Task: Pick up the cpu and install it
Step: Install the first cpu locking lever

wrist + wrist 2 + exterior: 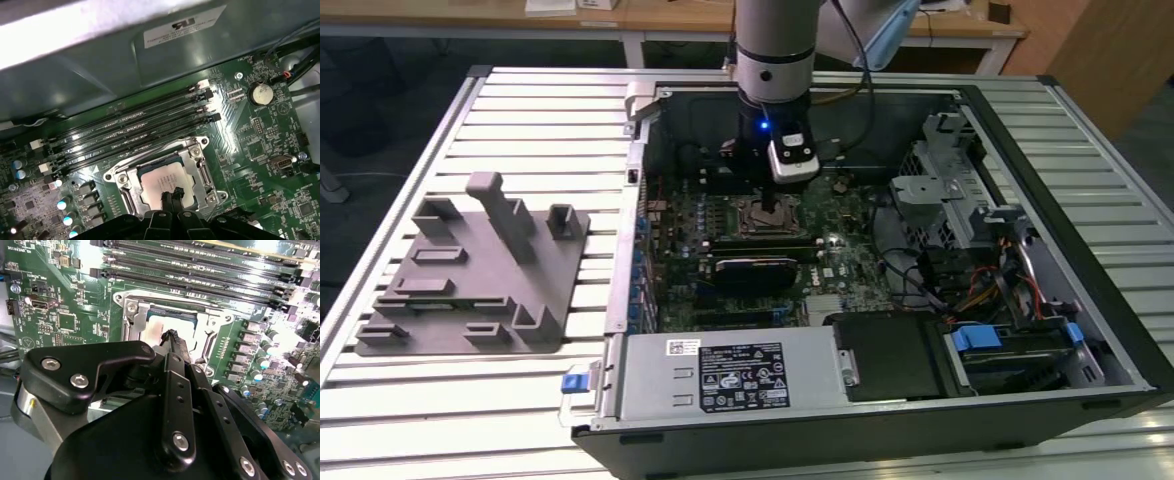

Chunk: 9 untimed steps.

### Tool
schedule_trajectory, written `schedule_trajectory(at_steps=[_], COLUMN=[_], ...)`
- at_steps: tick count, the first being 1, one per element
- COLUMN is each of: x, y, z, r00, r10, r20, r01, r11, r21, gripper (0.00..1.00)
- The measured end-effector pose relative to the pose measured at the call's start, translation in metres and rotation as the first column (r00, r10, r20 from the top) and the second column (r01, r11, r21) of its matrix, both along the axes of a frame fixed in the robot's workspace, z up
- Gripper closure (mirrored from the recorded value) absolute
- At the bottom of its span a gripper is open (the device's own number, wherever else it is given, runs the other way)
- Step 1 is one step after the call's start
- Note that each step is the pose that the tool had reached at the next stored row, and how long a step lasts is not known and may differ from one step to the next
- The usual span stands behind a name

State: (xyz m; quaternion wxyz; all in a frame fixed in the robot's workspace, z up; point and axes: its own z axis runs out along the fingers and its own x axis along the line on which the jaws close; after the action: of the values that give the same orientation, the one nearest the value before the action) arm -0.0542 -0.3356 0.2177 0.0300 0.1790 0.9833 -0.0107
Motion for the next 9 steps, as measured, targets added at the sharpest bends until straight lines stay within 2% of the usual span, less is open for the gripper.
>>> schedule_trajectory(at_steps=[5, 9], x=[0.0, 0.0], y=[-0.0003, -0.0003], z=[0.0, 0.0045], r00=[1.0, 1.0], r10=[0.0, 0.0], r20=[0.0, 0.0], r01=[0.0, 0.0], r11=[1.0, 1.0], r21=[0.0002, 0.0001], gripper=[0.89, 0.89])
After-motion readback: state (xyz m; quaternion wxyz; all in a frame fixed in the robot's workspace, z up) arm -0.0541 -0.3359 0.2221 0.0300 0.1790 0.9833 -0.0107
